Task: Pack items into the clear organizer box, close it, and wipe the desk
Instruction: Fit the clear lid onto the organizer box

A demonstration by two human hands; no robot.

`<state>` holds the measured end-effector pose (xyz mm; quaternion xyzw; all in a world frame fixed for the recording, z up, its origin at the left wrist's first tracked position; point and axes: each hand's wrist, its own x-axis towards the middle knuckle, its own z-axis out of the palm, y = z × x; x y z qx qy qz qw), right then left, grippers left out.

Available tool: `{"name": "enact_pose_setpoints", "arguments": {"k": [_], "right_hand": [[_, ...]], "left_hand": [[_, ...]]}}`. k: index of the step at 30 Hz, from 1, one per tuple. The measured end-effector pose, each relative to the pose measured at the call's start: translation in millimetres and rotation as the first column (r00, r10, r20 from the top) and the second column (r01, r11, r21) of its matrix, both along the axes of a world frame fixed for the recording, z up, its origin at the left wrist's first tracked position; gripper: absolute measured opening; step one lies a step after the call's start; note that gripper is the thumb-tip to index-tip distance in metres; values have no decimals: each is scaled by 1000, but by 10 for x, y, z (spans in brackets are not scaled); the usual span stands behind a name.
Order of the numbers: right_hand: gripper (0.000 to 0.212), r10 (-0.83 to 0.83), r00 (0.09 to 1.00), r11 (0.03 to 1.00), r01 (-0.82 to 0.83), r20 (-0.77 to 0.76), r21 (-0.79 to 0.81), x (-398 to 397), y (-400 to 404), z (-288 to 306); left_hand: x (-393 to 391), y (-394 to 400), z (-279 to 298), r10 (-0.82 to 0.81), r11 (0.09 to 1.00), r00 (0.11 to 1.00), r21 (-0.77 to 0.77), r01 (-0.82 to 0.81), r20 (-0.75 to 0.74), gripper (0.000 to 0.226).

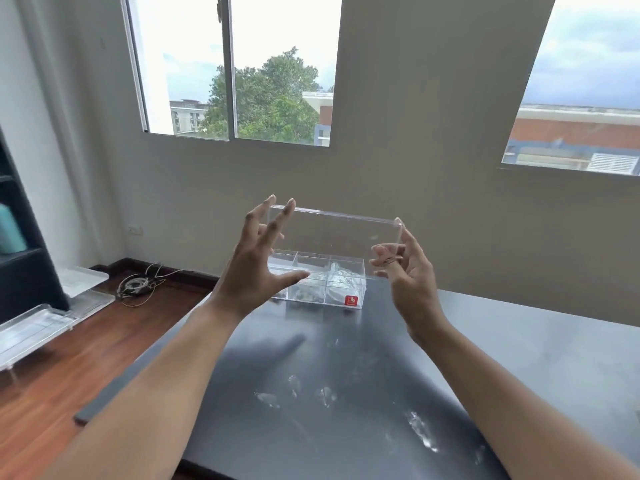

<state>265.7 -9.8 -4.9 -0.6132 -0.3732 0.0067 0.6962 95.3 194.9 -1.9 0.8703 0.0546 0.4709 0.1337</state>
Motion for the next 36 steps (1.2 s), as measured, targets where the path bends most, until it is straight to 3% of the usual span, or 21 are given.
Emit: {"name": "enact_pose_setpoints", "arguments": {"k": [3, 8, 20, 30, 36], "right_hand": [[71, -109, 980, 988, 126, 168, -93, 18, 14, -63], [91, -117, 929, 978, 169, 352, -120, -9, 60, -83], [118, -16, 956, 966, 91, 293, -242, 24, 26, -121], [101, -58, 917, 929, 194, 394, -315, 32, 16, -149], [97, -63, 924, 896, 219, 377, -387, 9, 10, -162]], "left_hand": [[-19, 22, -4, -2, 1000, 1000, -16, 2, -1, 111], [-24, 74, -3, -2, 1000, 1000, -11, 2, 14, 98], [-3, 127, -77, -14, 995, 995, -97, 4, -95, 102], [9, 204, -150, 149, 977, 965, -119, -177, -217, 102], [-2, 236, -190, 110, 954, 946, -233, -187, -306, 106]]}}
